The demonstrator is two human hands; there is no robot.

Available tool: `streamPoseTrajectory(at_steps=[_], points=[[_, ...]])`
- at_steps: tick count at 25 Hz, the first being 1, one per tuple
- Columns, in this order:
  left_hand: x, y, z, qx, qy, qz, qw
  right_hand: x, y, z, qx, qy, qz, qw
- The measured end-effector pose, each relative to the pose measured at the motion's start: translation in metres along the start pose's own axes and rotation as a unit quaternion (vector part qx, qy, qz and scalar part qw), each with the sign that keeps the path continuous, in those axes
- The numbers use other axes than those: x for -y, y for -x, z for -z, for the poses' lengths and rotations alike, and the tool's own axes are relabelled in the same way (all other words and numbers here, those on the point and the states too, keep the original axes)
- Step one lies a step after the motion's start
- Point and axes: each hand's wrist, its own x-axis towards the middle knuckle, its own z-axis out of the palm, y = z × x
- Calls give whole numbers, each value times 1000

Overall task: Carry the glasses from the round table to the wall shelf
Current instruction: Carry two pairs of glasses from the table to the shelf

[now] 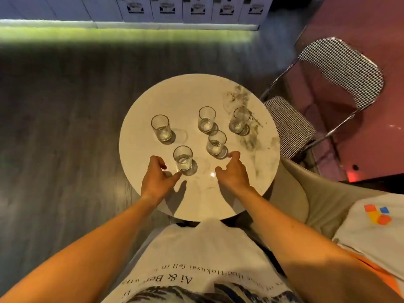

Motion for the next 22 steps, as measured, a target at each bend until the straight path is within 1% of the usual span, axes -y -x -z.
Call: streamPoseTrajectory(at_steps=[2,3,5,7,12,15,19,20,22], points=[[-8,-9,5,9,-29,-38,999,12,-7,4,-69,-25,18,997],[-9,-11,7,27,-42,-61,997,16,-9,6,-78,-18,46,996],[-9,-18,7,74,-54,-94,991,23,-17,9,-64,12,90,994],[-8,-24,6,95,-74,-114,986,24,-25,8,-48,43,105,992],[-8,-29,1,101,-78,-114,985,21,-36,4,-53,54,97,992],[-7,-31,-1,107,-114,-118,981,18,-41,3,-56,58,96,992],[-5,-32,-4,98,-133,-156,974,8,-31,3,-74,48,104,991],[-5,-32,-5,102,-138,-167,971,3,-26,3,-84,44,107,990],[-11,-32,-12,127,-155,-206,958,-12,-12,5,-119,23,82,989]])
